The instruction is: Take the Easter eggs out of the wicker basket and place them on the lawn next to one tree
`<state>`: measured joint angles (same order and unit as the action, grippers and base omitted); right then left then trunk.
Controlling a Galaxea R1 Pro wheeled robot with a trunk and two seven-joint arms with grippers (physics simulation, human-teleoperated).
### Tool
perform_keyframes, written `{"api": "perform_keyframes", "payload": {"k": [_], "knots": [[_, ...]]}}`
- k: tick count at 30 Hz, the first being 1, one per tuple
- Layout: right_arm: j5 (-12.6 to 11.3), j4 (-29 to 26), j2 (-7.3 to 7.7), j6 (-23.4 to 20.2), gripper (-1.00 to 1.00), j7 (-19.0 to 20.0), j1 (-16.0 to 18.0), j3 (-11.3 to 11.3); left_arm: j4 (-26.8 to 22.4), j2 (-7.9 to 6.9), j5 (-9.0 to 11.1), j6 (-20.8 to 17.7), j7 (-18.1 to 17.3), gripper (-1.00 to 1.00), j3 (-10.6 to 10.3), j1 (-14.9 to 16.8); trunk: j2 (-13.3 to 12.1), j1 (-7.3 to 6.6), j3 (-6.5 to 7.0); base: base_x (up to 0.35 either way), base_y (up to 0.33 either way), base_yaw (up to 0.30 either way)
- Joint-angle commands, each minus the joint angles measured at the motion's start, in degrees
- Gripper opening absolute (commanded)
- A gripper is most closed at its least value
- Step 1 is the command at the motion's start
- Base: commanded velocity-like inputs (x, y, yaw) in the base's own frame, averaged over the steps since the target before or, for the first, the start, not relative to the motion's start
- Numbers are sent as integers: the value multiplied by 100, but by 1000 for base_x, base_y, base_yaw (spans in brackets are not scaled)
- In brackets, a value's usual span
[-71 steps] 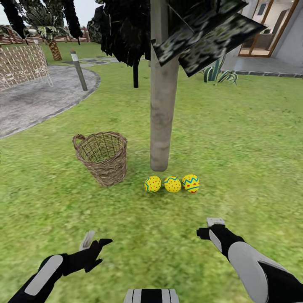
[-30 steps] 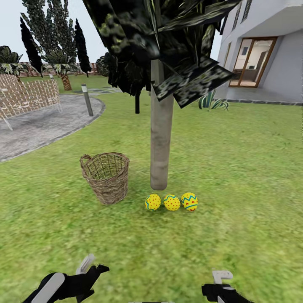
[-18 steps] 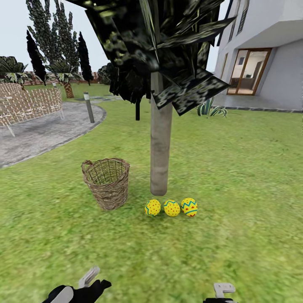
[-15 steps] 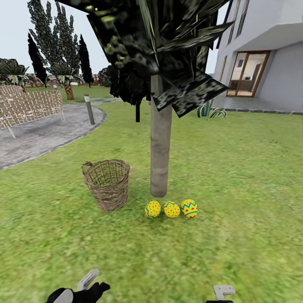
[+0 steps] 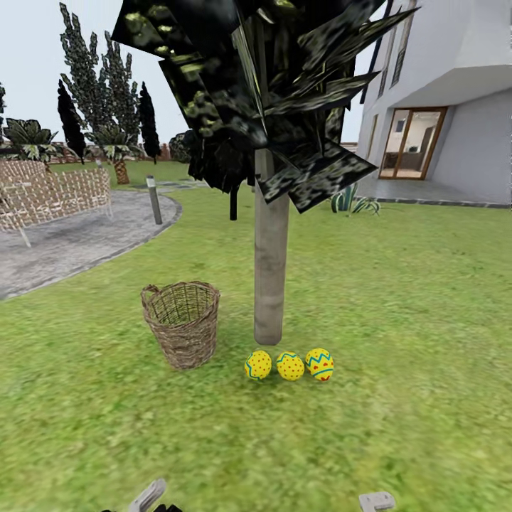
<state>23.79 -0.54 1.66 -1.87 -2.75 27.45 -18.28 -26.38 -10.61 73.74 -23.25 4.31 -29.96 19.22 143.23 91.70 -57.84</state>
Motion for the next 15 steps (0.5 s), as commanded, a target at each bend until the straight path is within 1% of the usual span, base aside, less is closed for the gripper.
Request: {"api": "perform_keyframes", "payload": {"k": [1, 6, 10, 15], "knots": [[53, 15, 0, -17, 100, -14, -25, -44, 8, -2, 60, 1, 43, 100, -67, 2, -7, -7, 17, 0, 0, 0], [24, 46, 3, -70, 100, -8, -49, -44, 25, 5, 69, -3, 44, 100, -102, 1, -207, -117, 88, 0, 0, 0], [24, 131, -2, -64, 100, -7, -112, -44, 27, 6, 72, -4, 44, 100, -229, -38, -368, -205, 125, 0, 0, 3], [37, 150, -7, -20, 100, -7, -173, -44, 35, 11, 79, -4, 37, 100, -279, -107, -568, -315, 169, 0, 0, 63]]}}
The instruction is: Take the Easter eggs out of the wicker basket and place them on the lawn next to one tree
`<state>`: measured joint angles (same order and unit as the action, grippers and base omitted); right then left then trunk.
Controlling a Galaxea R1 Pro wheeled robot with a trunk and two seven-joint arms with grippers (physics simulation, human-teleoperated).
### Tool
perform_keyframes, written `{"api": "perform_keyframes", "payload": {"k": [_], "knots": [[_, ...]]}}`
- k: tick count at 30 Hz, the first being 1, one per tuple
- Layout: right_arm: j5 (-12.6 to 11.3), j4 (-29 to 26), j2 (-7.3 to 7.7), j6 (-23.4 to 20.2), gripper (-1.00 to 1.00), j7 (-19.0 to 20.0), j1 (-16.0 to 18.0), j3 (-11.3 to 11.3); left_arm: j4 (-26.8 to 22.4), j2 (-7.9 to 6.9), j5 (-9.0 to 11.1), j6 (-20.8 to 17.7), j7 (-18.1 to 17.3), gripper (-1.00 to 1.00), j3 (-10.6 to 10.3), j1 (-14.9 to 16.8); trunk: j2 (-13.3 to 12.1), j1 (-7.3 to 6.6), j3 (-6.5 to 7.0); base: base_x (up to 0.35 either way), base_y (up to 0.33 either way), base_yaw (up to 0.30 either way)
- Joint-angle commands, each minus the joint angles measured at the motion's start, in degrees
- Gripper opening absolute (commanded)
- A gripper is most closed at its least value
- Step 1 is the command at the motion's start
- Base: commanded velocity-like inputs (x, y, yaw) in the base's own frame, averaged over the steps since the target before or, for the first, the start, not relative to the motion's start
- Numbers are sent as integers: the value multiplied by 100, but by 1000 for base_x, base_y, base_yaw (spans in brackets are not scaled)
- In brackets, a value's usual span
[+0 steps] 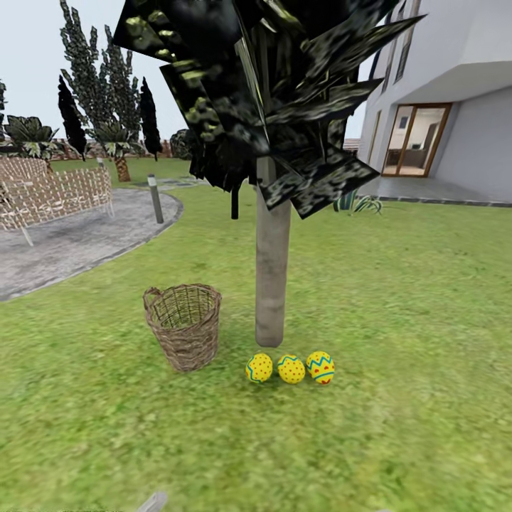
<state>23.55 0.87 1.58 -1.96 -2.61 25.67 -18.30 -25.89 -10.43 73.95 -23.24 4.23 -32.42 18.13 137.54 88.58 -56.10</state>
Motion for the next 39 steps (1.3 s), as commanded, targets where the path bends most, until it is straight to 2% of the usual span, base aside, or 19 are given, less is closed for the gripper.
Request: {"api": "perform_keyframes", "payload": {"k": [1, 4, 6, 12, 15, 19, 22, 26, 32, 36, 38, 39], "knots": [[61, 9, 1, -8, 100, -20, 4, -42, -9, -5, 58, -5, 44, 100, -34, -4, -39, -24, 4, 0, 0, 82], [56, 10, 4, -5, 100, -20, -23, -42, 119, 7, 56, -1, 33, 100, -36, -11, -159, -90, 30, 0, 0, 84], [60, 10, 4, 1, 100, -20, -86, -42, 297, 88, 51, 3, 27, 100, -36, -17, -240, -134, 48, 0, 0, 85], [57, 10, 1, 7, 100, -20, -119, -42, 437, 142, 50, 8, 25, 100, -39, -17, -480, -265, 100, 0, 0, 85], [54, 10, 0, 11, 100, -20, -141, -42, 568, 223, 50, 14, 25, 100, -71, -15, -601, -331, 126, 0, 0, 85], [63, 10, 0, 20, 100, -20, -304, -42, 691, 266, 56, 180, 20, 100, -358, -33, -761, -419, 162, 0, 0, 85], [53, 10, 0, 33, 100, -20, -323, -42, 744, 314, 56, 258, 17, 100, -411, -60, -881, -485, 188, 0, 0, 85], [30, 10, -1, 455, 100, -28, -408, -42, 1098, 533, 39, 581, 18, 100, -515, -71, -1042, -573, 223, 0, 0, 85], [33, 10, -8, 658, 100, -29, -483, -42, 1221, 597, 49, 990, 24, 100, -889, -73, -1282, -705, 275, 0, 0, 85], [49, 10, -8, 677, 100, -29, -498, -42, 1392, 627, 53, 1066, 39, 100, -942, -73, -1443, -793, 310, 0, 0, 86], [58, 10, -10, 679, 100, -29, -500, -42, 1553, 697, 48, 1218, 41, 100, -947, -73, -1523, -836, 328, 0, 0, 91], [60, 10, -9, 679, 100, -29, -501, -42, 1648, 778, 44, 1395, 44, 100, -949, -74, -1563, -858, 337, 0, 0, 93]]}}
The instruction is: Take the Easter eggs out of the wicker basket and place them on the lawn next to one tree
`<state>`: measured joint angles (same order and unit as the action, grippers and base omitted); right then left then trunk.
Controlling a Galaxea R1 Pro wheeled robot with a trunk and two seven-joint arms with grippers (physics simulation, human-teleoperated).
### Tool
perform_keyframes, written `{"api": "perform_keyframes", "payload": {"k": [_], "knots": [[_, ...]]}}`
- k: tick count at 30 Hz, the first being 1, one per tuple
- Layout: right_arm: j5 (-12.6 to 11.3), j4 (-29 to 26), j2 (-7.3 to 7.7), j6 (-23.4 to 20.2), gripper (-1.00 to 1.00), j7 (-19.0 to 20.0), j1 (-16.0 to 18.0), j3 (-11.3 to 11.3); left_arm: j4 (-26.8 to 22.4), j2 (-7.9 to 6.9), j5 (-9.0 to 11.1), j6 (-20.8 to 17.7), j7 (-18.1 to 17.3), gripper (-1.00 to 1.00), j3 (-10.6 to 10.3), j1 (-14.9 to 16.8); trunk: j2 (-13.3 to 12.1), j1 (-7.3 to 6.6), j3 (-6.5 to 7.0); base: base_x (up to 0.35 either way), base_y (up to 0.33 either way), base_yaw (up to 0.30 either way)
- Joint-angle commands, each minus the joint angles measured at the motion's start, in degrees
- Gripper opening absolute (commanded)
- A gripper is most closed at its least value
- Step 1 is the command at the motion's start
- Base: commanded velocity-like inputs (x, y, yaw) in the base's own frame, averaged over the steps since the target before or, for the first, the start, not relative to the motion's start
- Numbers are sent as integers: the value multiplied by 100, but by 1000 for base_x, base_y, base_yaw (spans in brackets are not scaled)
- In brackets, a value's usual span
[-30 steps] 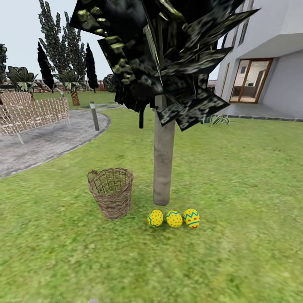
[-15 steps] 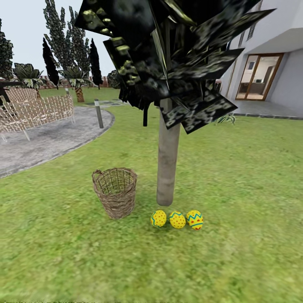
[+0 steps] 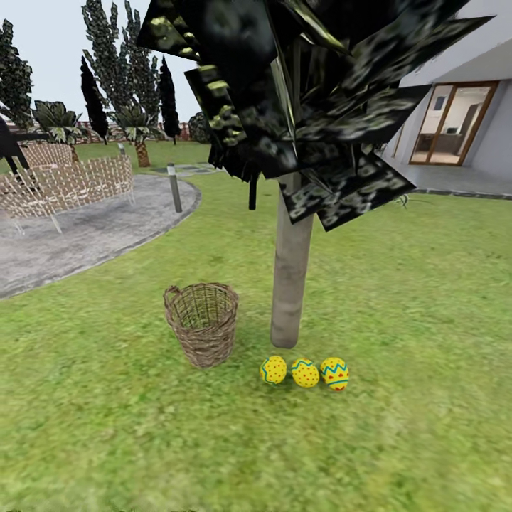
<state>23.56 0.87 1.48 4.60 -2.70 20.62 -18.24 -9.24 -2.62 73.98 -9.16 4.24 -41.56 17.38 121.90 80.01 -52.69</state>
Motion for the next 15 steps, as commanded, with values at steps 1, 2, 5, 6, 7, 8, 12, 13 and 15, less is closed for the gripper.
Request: {"api": "perform_keyframes", "payload": {"k": [1, 2, 5, 6, 7, 8, 12, 13, 15], "knots": [[60, 10, 1, 23, 100, -21, 4, -48, 44, 40, 42, 104, 49, 100, -35, 1, -39, -24, 4, 0, 0, 94], [60, 10, 1, 23, 100, -21, 4, -48, 105, 76, 43, 197, 53, 100, -36, 2, -80, -46, 13, 0, 0, 94], [61, 10, 2, 23, 100, -21, 3, -48, 226, 135, 45, 314, 57, 100, -36, -3, -200, -112, 39, 0, 0, 95], [61, 13, 2, 23, 100, -21, 3, -48, 258, 146, 45, 336, 61, 100, -36, -1, -240, -133, 49, 0, 0, 99], [64, 12, 2, 22, 100, -21, 3, -48, 279, 153, 46, 352, 64, 100, -36, -1, -240, -133, 43, 0, 0, 66], [67, 13, 2, 15, 100, -19, 3, -48, 298, 150, 49, 366, 66, 100, -36, -3, -240, -133, 40, 0, 0, 42], [69, 41, 2, -30, 100, 6, -15, -48, 315, 123, 91, 385, 56, 100, -31, -4, -240, -133, 35, 0, 0, 15], [71, 58, 2, -27, 100, 9, -26, -48, 316, 116, 97, 385, 54, 100, -30, -3, -240, -133, 35, 0, 0, 4], [81, 75, -3, -23, 100, 10, -53, -48, 319, 100, 99, 377, 57, 100, -28, -5, -240, -133, 35, 0, 0, 2]]}}
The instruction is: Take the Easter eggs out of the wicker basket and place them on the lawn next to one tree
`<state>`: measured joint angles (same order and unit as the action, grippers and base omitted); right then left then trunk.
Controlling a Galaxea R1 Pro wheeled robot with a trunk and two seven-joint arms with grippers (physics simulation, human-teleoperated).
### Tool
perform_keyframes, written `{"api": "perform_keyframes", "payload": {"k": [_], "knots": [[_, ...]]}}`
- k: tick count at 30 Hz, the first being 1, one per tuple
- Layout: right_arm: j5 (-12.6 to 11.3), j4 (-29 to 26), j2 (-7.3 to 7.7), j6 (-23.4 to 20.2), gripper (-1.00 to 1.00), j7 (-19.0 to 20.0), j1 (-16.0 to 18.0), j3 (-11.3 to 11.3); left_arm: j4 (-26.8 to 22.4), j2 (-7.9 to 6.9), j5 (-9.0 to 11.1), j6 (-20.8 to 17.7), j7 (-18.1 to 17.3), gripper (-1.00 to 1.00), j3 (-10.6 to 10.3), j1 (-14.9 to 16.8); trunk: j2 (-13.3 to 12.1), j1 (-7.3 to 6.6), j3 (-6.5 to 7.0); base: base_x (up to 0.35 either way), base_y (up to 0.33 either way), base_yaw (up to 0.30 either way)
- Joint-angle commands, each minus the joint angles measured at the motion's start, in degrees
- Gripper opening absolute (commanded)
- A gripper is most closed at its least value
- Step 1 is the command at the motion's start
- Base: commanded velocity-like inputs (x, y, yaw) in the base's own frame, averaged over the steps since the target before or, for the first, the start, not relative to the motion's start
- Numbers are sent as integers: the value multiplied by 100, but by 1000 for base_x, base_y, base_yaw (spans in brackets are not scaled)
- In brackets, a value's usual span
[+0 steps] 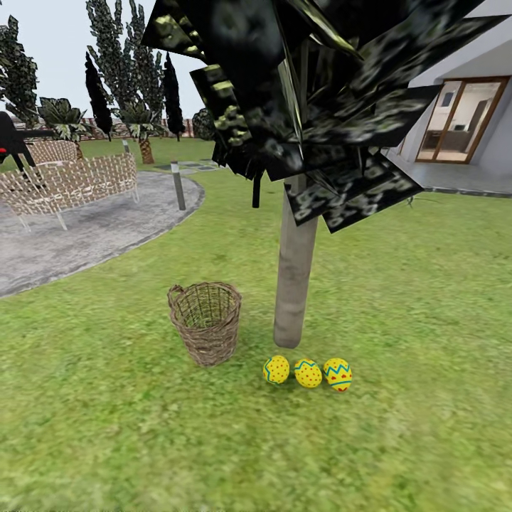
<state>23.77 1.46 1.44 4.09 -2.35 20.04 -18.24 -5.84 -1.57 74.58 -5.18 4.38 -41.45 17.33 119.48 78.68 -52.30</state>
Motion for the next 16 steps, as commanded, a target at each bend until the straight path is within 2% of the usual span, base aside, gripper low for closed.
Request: {"api": "perform_keyframes", "payload": {"k": [1, 8, 11, 14, 16], "knots": [[63, 18, 0, 26, 100, -26, 1, -48, -13, -11, 39, -25, 50, 100, -39, 1, 2, -1, -5, 0, 0, 0], [21, 21, 36, 61, 100, -34, -13, -56, 350, -45, 25, -27, 63, 100, -39, -1, 2, -1, -5, 0, 0, 0], [22, 21, 43, 65, 100, -37, -17, -57, 387, -190, -1, -27, 68, 100, -49, -1, 2, -1, -5, 0, 0, 0], [19, 21, 29, 65, 100, -37, -17, -57, 396, -238, -6, -27, 71, 100, -54, -1, 2, -1, -5, 0, 0, 0], [21, 21, 20, 65, 100, -37, -21, -57, 400, -337, -5, -27, 72, 100, -54, -1, 2, -1, -5, 0, 0, 0]]}}
